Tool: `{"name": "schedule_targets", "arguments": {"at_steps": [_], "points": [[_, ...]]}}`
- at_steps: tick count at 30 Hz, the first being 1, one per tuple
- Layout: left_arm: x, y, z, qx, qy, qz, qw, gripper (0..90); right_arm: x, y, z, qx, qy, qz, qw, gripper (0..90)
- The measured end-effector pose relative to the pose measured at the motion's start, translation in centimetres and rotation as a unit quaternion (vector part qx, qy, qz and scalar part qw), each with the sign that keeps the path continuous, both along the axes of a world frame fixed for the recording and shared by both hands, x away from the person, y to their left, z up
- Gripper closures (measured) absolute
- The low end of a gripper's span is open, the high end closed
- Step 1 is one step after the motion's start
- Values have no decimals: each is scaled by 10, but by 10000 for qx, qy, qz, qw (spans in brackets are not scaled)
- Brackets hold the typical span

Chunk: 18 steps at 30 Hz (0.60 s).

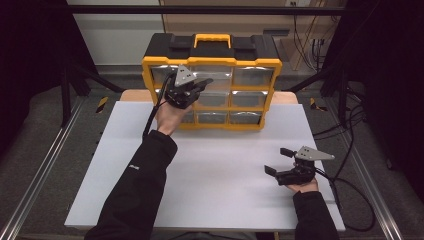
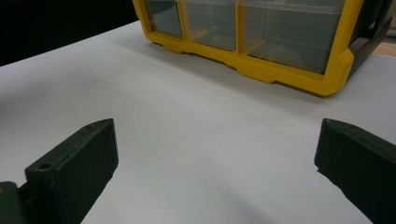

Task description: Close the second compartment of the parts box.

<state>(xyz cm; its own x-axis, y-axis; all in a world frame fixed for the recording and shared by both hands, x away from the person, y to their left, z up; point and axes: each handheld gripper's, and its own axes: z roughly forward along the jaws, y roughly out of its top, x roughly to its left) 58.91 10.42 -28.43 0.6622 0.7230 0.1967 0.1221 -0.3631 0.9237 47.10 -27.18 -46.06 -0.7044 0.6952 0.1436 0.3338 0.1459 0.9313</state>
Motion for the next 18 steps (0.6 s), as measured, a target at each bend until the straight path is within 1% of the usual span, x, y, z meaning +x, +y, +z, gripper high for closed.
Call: {"name": "schedule_targets", "arguments": {"at_steps": [6, 12, 18], "points": [[3, -1, -1, 4, -29, 21, 10000, 892, 0, 0, 0, -5, -1, 17, 10000, 2], [6, 0, -2, -91, -1, 10, 10000, 892, 0, 0, 0, -11, 11, 6, 10000, 1], [8, 0, -3, -98, -48, 35, 9999, 892, 0, 0, 0, -20, 6, 14, 10000, 1]]}}
